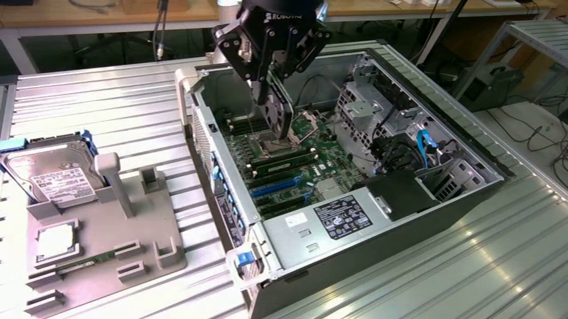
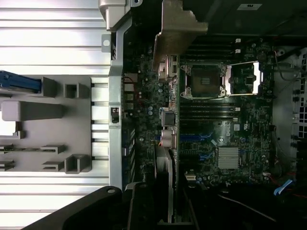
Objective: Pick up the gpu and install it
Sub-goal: 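Pick up the gpu and move the gpu toward the slot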
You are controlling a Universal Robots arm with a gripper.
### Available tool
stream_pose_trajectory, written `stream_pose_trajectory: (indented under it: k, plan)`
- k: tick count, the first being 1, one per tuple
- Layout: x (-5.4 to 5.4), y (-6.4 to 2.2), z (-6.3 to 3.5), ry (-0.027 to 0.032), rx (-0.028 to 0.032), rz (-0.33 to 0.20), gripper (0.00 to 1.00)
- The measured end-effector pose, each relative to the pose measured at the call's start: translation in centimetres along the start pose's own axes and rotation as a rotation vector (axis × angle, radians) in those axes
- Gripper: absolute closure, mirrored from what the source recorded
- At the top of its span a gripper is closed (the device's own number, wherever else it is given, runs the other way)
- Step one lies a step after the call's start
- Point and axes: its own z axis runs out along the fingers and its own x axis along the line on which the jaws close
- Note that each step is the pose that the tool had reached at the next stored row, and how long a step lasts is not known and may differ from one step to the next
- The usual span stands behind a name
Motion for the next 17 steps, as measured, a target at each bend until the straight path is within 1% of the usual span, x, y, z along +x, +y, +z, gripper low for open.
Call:
stream_pose_trajectory:
  k: [17]
  plan:
    - [-2.7,-0.01,0.09,0.0000,0.0001,0.000,0.73]
